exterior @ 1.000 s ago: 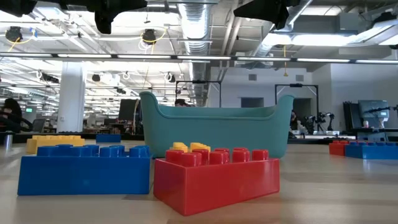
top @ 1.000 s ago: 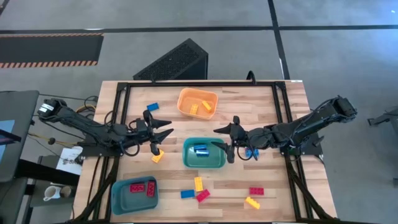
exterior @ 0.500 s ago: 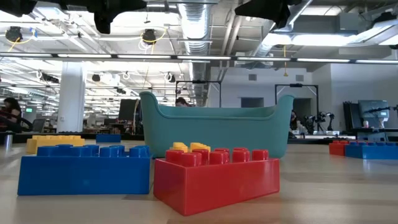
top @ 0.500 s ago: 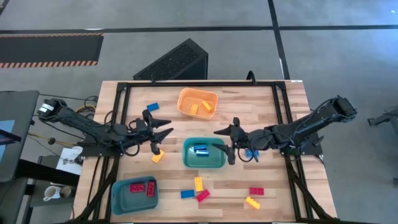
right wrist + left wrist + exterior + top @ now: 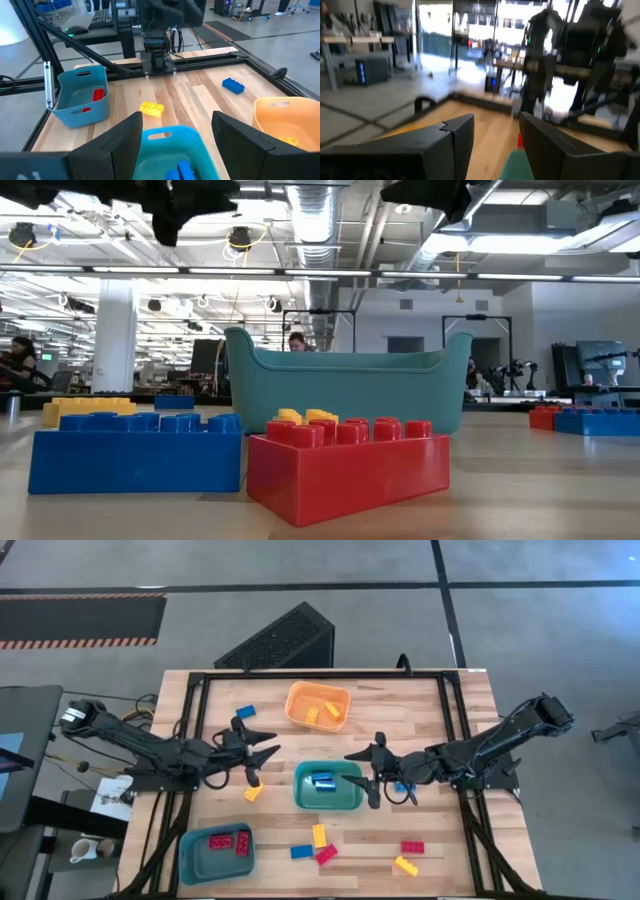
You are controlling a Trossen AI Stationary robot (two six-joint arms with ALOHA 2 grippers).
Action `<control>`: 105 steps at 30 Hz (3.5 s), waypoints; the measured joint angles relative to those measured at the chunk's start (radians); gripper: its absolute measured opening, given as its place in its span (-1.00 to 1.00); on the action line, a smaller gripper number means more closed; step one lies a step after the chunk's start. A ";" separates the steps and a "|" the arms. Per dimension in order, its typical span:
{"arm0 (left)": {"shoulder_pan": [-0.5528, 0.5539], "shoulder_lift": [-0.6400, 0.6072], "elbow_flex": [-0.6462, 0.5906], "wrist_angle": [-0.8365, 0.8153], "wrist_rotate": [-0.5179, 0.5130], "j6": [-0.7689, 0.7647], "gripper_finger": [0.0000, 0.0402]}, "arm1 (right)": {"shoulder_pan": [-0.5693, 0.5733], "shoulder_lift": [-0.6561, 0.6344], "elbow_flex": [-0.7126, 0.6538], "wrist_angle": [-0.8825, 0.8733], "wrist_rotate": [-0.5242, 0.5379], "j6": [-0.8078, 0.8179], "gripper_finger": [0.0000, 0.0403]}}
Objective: Sort & place blocks by color
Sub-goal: Put the blue game piece into the green bin
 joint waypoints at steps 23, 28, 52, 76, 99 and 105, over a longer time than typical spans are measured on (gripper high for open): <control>-0.059 0.236 0.331 -0.846 0.233 -0.378 -0.18 | 0.022 0.000 0.000 -0.033 0.001 0.047 0.29; -0.071 0.212 0.353 -1.008 0.145 -0.307 0.00 | 0.044 0.000 0.000 -0.025 0.006 0.086 0.29; 0.095 -0.014 0.268 -1.137 0.245 -0.399 0.18 | 0.125 0.000 -0.003 -0.026 0.141 0.193 0.29; 0.466 0.080 0.190 -1.212 0.305 -0.171 0.18 | 0.073 0.113 -0.003 -0.029 0.085 0.078 0.29; 1.088 0.531 0.371 -1.114 0.511 0.312 0.36 | 0.045 0.131 -0.004 -0.029 0.023 0.080 0.29; 1.117 0.617 0.390 -1.118 0.523 0.365 0.45 | 0.044 0.131 -0.004 -0.028 0.023 0.088 0.29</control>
